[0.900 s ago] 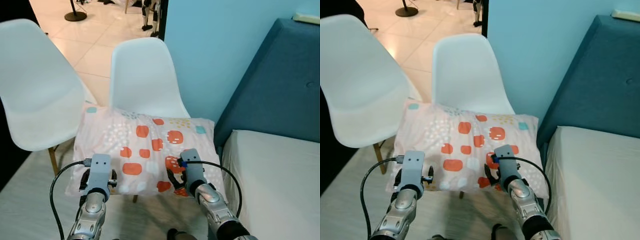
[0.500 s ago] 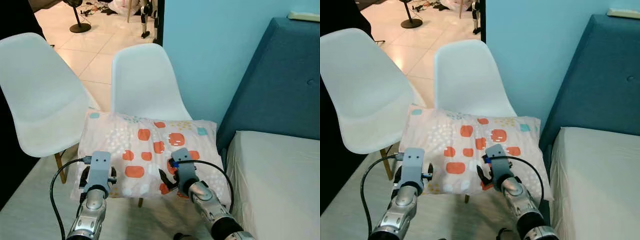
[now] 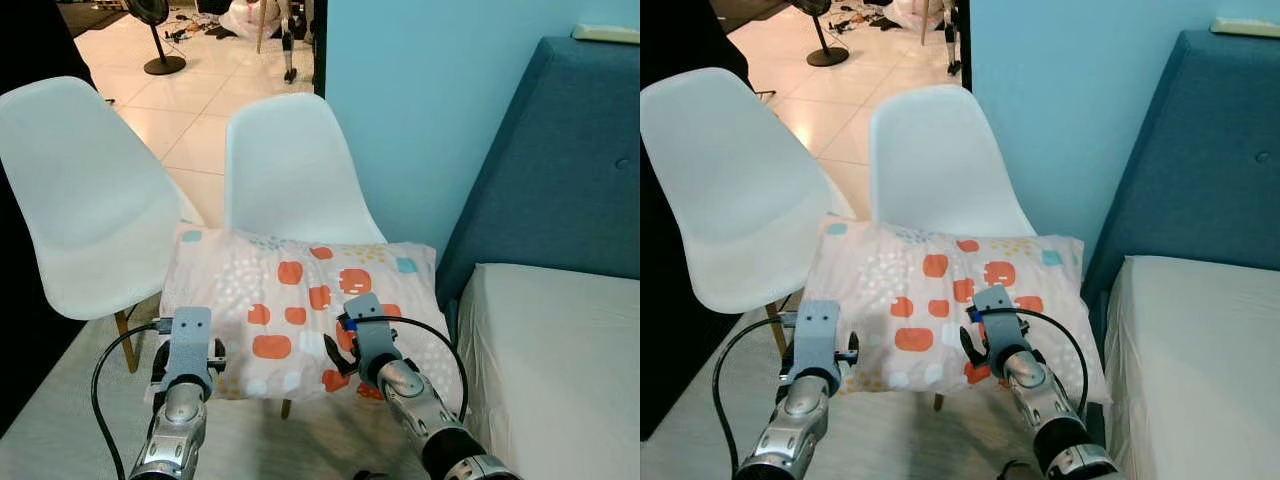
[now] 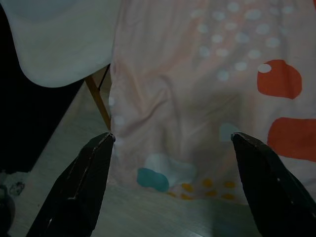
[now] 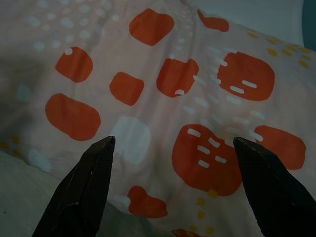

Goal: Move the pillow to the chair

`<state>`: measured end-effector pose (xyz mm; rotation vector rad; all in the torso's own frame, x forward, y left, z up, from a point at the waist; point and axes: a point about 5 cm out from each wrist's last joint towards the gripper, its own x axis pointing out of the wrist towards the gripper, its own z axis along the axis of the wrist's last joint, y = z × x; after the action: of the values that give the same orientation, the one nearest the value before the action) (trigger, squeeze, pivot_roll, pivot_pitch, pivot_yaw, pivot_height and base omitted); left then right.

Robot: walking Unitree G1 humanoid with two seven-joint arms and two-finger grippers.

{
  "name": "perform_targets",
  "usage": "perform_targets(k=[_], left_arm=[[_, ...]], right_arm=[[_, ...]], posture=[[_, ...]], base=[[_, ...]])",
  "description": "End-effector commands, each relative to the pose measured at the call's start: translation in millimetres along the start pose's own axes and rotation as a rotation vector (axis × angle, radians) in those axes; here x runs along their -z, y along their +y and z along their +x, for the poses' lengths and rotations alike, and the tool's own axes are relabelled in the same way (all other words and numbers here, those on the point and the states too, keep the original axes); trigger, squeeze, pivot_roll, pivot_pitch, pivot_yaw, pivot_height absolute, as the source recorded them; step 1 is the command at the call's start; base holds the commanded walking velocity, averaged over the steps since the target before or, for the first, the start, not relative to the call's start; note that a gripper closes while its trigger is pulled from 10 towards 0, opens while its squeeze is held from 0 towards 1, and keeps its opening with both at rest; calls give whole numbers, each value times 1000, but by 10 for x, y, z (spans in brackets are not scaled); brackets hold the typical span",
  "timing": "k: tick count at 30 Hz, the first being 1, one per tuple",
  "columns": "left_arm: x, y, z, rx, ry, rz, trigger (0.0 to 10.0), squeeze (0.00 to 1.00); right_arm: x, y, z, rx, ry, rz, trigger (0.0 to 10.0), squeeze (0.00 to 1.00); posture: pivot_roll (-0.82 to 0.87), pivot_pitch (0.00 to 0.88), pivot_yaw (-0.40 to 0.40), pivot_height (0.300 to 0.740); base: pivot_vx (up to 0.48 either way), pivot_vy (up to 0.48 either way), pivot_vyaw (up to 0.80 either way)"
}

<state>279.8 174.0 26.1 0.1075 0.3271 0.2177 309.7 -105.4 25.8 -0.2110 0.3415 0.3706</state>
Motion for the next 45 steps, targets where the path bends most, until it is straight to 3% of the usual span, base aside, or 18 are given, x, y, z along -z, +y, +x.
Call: perform_targets(k=[1, 10, 12, 13, 18, 24, 27, 32, 33, 36, 42, 45], left_arm=[[98, 6, -24, 8, 45, 2, 10000, 0], [176, 35, -2, 74, 70, 55, 10000, 0], [193, 91, -15, 50, 77, 34, 10000, 0], [228, 162, -58, 14, 91, 2, 10000, 0], [190, 177, -73, -7, 112, -34, 10000, 0], [158, 186, -32, -48, 87, -4, 10000, 0], [185, 215, -39, -32, 70, 61, 10000, 0], [155, 172, -59, -13, 74, 25, 10000, 0], [122, 134, -56, -11, 57, 48, 10000, 0], [107, 109, -30, -15, 51, 56, 10000, 0], [-40, 95, 58, -38, 19, -42, 10000, 0], [-109, 116, 92, -26, -1, -6, 10000, 0]], right_arm=[[68, 45, -16, -7, 24, 23, 10000, 0], [108, 28, -31, 40, 30, 64, 10000, 0], [172, -3, -64, 68, 44, 80, 10000, 0], [260, -39, -128, 114, 44, 149, 10000, 0], [302, -61, -187, 149, 30, 226, 10000, 0], [376, -72, -175, 149, 89, 171, 10000, 0], [254, -21, -113, 130, 51, 166, 10000, 0], [301, 48, -105, 91, 91, 108, 10000, 0], [294, 34, -100, 102, 86, 109, 10000, 0], [192, 4, -64, 130, 32, 146, 10000, 0], [-1, 60, 29, 85, -22, 160, 10000, 0], [-79, 54, 56, 79, -43, 165, 10000, 0]], posture=[[-56, 130, 65, 740], [-28, 101, 15, 740], [-27, 88, 18, 740], [15, 86, -5, 740], [21, 99, -43, 740], [31, 101, -41, 740], [4, 111, -46, 740], [18, 125, -73, 740], [39, 135, -91, 740], [44, 141, -97, 740], [56, 144, -91, 740], [50, 141, -80, 740]], base=[[0, 0, 0], [0, 0, 0], [0, 0, 0], [0, 0, 0], [0, 0, 0], [0, 0, 0], [0, 0, 0], [0, 0, 0], [0, 0, 0], [0, 0, 0], [0, 0, 0], [0, 0, 0]])
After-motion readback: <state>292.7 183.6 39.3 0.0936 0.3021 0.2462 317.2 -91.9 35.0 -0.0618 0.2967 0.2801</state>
